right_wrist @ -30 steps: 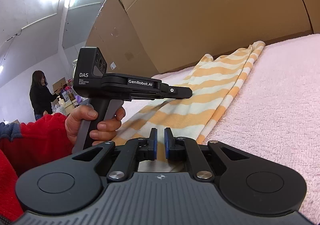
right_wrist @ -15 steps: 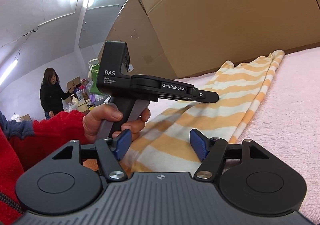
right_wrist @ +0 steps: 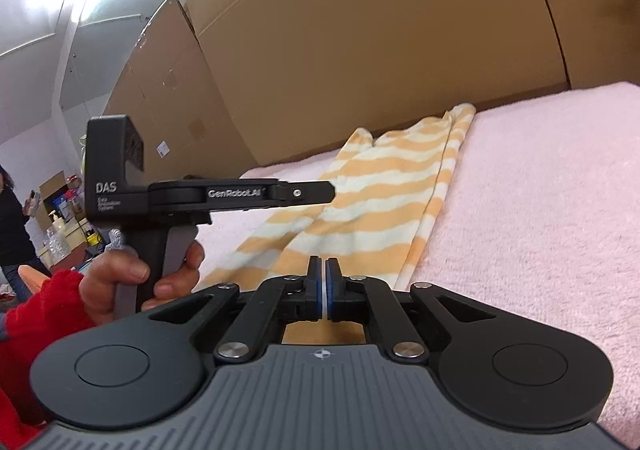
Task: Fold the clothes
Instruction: 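Close both grippers on the shirt end at the towel edge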
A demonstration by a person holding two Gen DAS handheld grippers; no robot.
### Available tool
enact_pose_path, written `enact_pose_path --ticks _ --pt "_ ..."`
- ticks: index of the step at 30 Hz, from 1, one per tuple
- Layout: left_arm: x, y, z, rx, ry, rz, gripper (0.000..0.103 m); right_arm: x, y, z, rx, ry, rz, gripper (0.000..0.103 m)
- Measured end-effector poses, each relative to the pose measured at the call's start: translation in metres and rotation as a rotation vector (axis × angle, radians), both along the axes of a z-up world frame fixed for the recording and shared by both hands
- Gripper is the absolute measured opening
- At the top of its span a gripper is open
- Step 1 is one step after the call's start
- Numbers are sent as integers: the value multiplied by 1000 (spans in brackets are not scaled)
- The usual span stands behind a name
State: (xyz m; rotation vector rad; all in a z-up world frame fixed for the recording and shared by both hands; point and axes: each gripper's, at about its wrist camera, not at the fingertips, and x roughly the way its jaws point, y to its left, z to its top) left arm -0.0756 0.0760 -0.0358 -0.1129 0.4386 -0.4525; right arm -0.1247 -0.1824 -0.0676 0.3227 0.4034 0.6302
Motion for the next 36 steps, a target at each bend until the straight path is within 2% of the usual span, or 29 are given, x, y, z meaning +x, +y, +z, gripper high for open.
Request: enact_pose_path --ticks 2,3,7,11,12,14,16,19,21,23,24,30,35,36 --pt "-15 12 0 -27 12 -5 1 -4 9 3 -20 -10 -9 3" --pt "-23 15 -1 -19 18 -8 0 -5 14 2 -31 -1 -3 3" --pt "-52 24 -11 34 35 -21 0 -12 35 -3 -88 26 53 6" --pt "-70 25 -24 106 24 -37 0 -26 49 2 -218 -44 70 6" --pt "-74 27 -24 111 8 -47 0 -27 49 6 -227 -42 76 10" --pt "-77 31 -25 85 5 -87 2 -28 46 10 -202 -20 100 9" --pt "-79 33 -29 89 4 -103 5 -32 49 8 -224 5 109 10" --pt "-83 36 -31 99 -20 -119 6 -46 53 7 -274 -25 83 9" --pt "-86 41 -29 86 -25 -129 5 -50 49 11 -255 -13 75 10" --pt "-89 46 -29 77 -25 -135 6 -52 39 13 -166 16 69 10" --pt "-91 47 -31 81 -25 -129 5 -54 38 13 -153 18 68 10" --pt "-114 61 -29 68 -31 -108 5 -65 43 4 -204 -21 79 11" --pt "-144 84 -35 55 21 -78 6 -68 35 -6 -206 -5 80 11" --pt "-148 87 -38 52 37 -63 6 -69 33 -6 -208 -6 79 7"
